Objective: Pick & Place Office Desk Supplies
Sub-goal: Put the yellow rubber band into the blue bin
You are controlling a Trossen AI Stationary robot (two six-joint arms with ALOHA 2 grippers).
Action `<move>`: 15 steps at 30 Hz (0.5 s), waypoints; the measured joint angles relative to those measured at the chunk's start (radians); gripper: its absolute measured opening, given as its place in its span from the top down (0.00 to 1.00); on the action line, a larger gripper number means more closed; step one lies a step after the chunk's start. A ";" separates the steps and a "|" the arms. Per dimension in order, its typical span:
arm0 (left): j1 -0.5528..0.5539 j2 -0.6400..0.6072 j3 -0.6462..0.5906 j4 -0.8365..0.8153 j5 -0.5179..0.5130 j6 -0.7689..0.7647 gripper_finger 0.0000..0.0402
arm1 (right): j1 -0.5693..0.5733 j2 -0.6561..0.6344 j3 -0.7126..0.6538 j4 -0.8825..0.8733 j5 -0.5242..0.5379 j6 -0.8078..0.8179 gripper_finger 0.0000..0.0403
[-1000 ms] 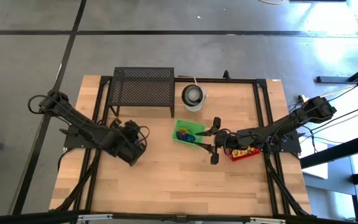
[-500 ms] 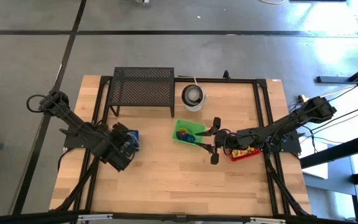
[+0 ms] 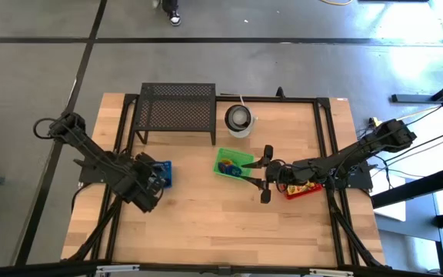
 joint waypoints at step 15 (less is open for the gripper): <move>-0.001 0.000 -0.104 0.172 -0.024 -0.033 0.89 | 0.000 0.000 0.000 0.000 -0.002 0.000 0.58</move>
